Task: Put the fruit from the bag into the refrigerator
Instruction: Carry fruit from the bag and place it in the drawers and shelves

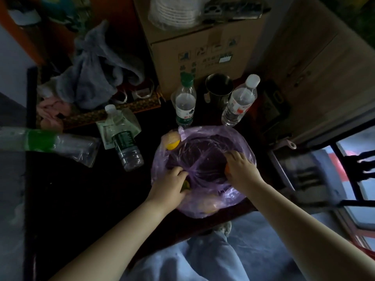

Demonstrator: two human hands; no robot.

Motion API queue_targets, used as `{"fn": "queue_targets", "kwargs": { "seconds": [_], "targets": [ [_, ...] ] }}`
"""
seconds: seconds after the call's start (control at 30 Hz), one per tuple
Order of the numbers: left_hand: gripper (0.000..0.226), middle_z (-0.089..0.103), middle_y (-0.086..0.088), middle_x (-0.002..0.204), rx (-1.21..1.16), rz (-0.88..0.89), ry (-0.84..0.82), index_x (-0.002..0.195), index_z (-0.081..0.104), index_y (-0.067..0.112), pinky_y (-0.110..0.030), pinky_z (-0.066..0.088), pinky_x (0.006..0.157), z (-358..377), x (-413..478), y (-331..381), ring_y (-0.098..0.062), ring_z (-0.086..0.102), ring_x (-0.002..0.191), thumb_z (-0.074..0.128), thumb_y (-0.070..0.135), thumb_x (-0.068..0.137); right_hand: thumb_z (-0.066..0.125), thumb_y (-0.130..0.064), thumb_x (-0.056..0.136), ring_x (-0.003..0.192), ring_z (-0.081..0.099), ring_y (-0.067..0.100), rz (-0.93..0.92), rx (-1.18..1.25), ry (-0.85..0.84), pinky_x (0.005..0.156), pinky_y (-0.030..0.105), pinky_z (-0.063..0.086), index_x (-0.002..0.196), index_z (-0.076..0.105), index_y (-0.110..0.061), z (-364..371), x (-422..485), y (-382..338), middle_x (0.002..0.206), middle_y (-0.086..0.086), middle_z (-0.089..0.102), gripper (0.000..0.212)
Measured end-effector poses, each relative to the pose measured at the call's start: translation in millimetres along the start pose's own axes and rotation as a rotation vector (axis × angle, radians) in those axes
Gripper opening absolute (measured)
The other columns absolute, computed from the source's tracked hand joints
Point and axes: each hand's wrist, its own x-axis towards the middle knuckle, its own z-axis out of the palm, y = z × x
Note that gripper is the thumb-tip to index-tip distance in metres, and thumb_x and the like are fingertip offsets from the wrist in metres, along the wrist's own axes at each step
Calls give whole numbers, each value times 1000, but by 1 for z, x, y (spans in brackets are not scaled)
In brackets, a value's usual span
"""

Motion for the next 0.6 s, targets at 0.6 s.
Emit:
{"fn": "queue_targets", "kwargs": {
  "seconds": [0.6],
  "targets": [
    [74, 45, -1, 128, 54, -85, -150, 138, 34, 22, -35, 44, 86, 21, -9, 5, -23, 50, 117, 67, 46, 76, 70, -35, 77, 133, 33, 28, 134, 77, -15, 97, 44, 41, 145, 24, -18, 15, -11, 9, 146, 5, 33, 84]
  ]
}}
